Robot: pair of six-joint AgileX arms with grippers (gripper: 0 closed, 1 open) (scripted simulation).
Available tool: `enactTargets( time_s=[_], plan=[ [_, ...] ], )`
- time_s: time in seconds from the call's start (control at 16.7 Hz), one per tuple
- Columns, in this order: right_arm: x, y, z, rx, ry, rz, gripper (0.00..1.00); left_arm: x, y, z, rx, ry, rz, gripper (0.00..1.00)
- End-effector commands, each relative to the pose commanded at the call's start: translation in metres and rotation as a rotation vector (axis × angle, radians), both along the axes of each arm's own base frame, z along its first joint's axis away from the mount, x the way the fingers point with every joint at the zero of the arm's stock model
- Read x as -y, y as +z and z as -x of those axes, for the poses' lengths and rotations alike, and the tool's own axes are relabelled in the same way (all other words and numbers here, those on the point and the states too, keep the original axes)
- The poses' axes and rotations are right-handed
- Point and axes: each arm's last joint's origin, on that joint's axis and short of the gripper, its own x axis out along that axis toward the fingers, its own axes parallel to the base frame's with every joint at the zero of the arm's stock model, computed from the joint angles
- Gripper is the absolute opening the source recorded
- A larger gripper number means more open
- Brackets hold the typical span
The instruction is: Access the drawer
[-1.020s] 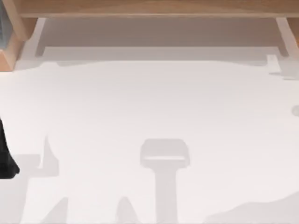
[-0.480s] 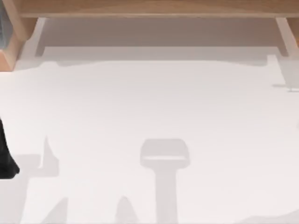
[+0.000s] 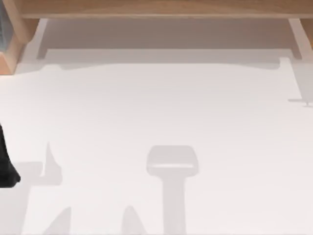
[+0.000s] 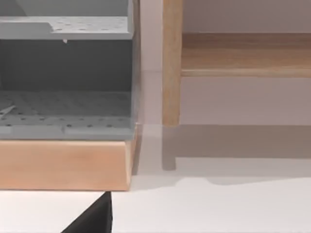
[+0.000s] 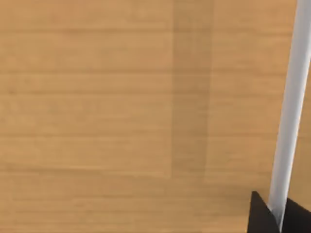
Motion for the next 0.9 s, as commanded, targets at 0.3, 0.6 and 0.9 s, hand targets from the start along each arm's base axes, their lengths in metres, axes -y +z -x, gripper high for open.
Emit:
enactTargets(
  time_s=[0.3, 0.6, 0.9],
  plan=[
    [0.002, 0.003, 0.027, 0.014, 0.000, 0.017, 0.00, 0.000, 0.000, 0.000, 0.000, 0.000, 0.000, 1.00],
    [-0.001, 0.000, 0.063, 0.000, 0.000, 0.000, 0.00, 0.000, 0.000, 0.000, 0.000, 0.000, 0.000, 1.00],
    [-0.001, 0.000, 0.063, 0.000, 0.000, 0.000, 0.15, 0.000, 0.000, 0.000, 0.000, 0.000, 0.000, 1.00]
  ],
)
